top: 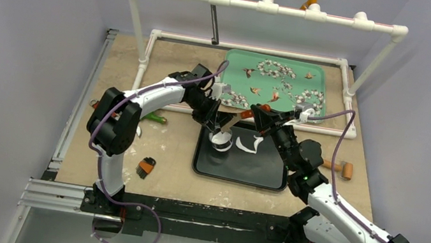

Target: Roll out the dumpling wrappers from the dough

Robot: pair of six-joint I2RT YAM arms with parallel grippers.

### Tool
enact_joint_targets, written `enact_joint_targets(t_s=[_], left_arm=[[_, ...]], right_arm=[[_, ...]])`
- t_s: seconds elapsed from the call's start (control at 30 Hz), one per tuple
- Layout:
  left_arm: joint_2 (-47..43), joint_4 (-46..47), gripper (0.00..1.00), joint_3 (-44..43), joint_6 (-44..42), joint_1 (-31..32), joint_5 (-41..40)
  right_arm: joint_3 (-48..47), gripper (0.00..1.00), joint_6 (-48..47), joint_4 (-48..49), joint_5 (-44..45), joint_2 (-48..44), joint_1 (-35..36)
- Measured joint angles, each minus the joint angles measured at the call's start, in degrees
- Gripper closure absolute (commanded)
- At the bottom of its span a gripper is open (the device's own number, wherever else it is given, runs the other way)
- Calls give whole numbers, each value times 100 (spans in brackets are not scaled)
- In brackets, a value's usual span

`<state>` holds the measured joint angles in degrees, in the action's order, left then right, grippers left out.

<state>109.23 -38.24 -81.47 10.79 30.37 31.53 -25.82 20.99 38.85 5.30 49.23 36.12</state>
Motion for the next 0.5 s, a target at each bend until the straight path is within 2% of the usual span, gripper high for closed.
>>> enact_joint_targets(t_s=[0.5], left_arm=[[-22, -39, 100, -127, -96, -98, -96]], right_arm=[[70, 100, 24, -173, 55, 323, 24]])
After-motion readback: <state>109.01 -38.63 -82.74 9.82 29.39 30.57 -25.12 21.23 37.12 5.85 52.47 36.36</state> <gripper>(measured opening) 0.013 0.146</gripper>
